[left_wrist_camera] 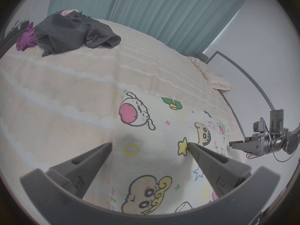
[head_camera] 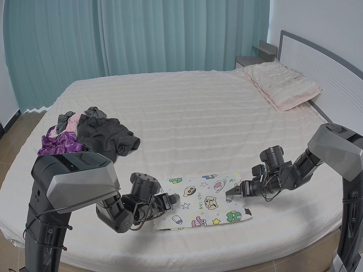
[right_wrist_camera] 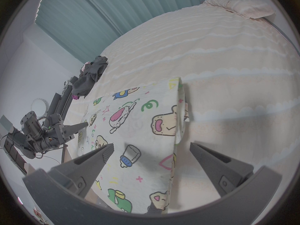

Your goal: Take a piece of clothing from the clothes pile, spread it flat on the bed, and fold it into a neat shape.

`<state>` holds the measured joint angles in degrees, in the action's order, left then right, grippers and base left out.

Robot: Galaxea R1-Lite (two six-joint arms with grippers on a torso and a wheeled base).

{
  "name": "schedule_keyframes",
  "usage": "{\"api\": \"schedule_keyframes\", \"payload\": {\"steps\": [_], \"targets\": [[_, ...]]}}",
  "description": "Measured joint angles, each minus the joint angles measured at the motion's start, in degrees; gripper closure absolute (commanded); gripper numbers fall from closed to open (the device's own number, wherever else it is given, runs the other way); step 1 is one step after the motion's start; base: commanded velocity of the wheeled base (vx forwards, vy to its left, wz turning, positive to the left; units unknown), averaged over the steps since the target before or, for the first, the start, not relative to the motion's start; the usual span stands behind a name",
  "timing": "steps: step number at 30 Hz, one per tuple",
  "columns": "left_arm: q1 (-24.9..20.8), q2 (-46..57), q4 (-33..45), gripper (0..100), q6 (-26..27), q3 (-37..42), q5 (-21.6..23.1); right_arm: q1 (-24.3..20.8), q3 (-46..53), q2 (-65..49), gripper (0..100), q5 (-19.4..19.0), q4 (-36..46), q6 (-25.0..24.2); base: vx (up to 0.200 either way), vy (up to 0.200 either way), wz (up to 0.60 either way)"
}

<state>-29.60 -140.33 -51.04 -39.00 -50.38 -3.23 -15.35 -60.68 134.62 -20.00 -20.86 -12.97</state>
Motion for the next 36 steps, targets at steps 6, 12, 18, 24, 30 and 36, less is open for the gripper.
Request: {"api": "schedule_keyframes", "payload": {"steps": [6,12,18,24,30,36], "targets": [[-0.88,-0.28,-0.09,100,0.0,-0.33,0.01,-0.48,-1.99,0.11,100,0.28,5.13,1.32,0.0,0.0,0.0],[-1.43,-0.38,-0.11,100,-0.06,-0.5,0.01,-0.55,-4.11,0.11,100,0.27,9.29,3.04,0.0,0.0,0.0],[-1.51,-0.33,-0.17,100,-0.27,0.06,-0.49,-0.46,-4.56,0.11,100,0.27,9.37,2.74,0.0,0.0,0.0],[-1.55,0.33,-0.13,100,-0.35,1.1,-0.84,-0.44,-4.55,0.11,100,0.27,9.37,2.57,0.0,0.0,0.0],[-1.6,1.05,-0.16,100,-0.35,1.9,-1.04,-0.27,-4.34,0.06,100,0.24,9.4,2.46,0.0,0.0,0.0],[-1.55,1.4,-0.11,100,-0.35,2.1,-1.04,0.28,-4.06,-0.13,100,0.33,8.94,1.26,0.0,0.133,0.0]]}}
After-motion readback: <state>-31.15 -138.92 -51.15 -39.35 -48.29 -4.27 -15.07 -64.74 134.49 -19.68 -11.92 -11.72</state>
